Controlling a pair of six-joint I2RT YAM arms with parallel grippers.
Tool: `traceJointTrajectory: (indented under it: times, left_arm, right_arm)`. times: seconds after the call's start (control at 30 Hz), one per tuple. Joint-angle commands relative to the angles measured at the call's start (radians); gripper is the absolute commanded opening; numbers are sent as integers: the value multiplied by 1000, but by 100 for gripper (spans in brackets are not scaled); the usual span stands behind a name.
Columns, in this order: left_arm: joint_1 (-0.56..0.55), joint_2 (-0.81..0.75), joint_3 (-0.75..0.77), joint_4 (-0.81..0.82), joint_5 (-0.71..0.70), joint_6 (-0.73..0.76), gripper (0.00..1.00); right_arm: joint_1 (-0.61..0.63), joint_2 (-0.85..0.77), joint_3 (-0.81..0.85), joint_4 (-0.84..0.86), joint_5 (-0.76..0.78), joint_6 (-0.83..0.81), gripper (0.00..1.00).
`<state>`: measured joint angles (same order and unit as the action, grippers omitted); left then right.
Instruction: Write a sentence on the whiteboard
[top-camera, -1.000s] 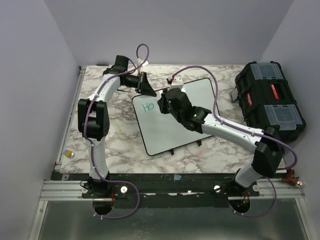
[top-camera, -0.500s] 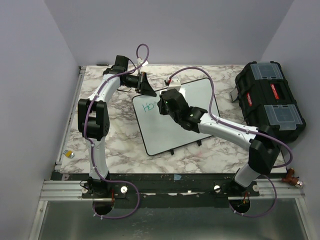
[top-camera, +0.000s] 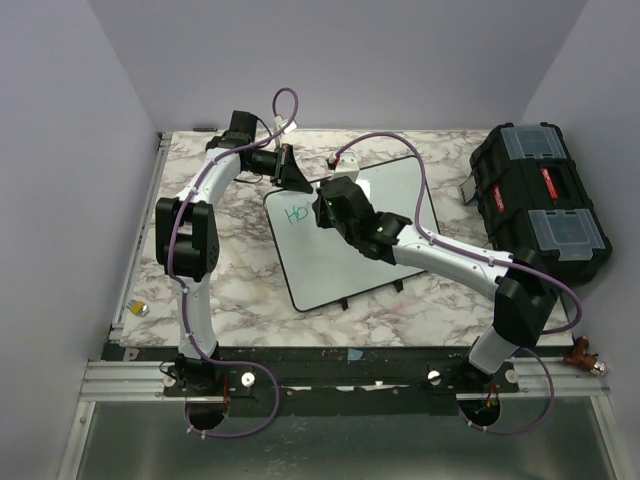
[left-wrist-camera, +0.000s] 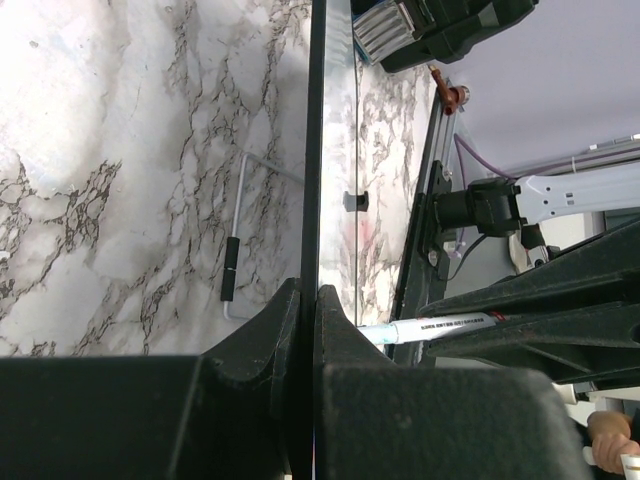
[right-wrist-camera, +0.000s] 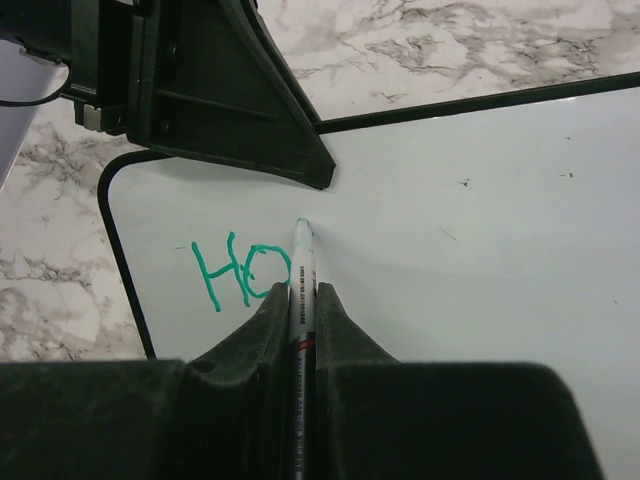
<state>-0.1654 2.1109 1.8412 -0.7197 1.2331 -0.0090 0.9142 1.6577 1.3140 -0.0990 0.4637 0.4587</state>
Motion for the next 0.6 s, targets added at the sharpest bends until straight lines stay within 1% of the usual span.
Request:
traceJointTrajectory:
  times: [0.0,0.57]
  left_arm:
    - [-6,-49,-2,62,-63,53,0]
    - [-6,-57,-14,72,-64,48,0]
  right_arm:
    - [-4,32,15,-16,29,-6,1]
    - [-4,-10,-67,-38,23,14,1]
